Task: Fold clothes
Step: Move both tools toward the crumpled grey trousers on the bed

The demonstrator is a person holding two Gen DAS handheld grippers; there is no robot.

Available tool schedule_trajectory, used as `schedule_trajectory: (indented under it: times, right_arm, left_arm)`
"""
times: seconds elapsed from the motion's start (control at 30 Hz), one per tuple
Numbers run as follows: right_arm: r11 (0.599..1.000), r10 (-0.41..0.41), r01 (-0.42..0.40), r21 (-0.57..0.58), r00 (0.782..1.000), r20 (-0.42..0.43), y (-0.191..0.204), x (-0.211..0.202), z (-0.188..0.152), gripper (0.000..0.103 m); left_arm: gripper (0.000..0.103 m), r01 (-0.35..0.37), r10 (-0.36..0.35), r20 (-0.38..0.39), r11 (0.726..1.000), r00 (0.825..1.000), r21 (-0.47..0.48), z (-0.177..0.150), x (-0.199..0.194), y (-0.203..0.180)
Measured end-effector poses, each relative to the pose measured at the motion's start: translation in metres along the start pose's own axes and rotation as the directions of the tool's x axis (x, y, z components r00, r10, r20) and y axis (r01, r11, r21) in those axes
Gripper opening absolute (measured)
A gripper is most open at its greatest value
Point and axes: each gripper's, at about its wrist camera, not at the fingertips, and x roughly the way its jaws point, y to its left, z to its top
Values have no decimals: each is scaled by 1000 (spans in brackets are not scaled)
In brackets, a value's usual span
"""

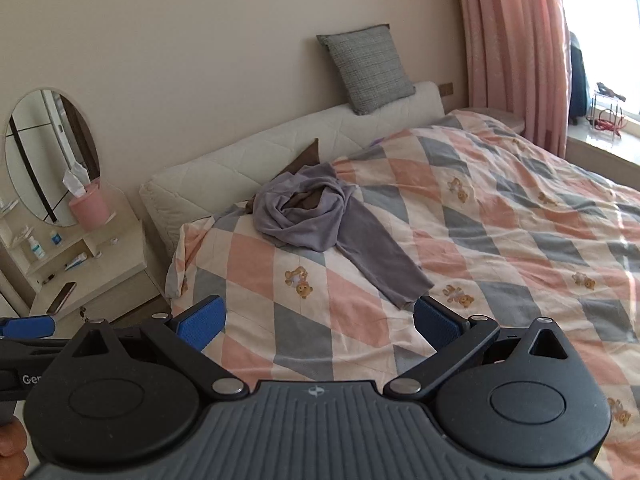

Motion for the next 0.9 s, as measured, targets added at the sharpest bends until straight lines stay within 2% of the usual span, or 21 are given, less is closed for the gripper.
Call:
schedule_trajectory:
  times: [0.17, 0.23, 0.33, 0.53, 0.67, 0.9]
  right_arm:
    - [1000, 16, -15, 17, 999, -39, -8, 5, 8, 103]
    - [999, 24, -25, -23, 999, -22, -9, 4, 6, 103]
    - [998, 39, -40, -42, 999, -22, -19, 6, 9, 103]
    - [994, 64, -65, -82, 998, -21, -22, 12, 13, 103]
    - [992, 88, -90, -92, 996, -29, -23, 16, 15, 103]
    - [989, 110, -113, -92, 993, -42, -28, 25, 15, 103]
  left_arm:
    - [102, 11, -11, -1, 1000, 1000, 2, -5, -4, -3]
    - [102, 10, -10, 13, 1000, 1000, -15, -10, -13, -3]
    - [102, -15, 15, -4, 999, 1000, -37, -4, -14, -11]
    - [102, -83, 85, 28, 995, 996, -63, -17, -17, -35]
    - [102, -106, 107, 12, 992, 994, -73, -21, -18, -37]
    - [102, -96, 94, -28, 991, 995, -91, -22, -14, -34]
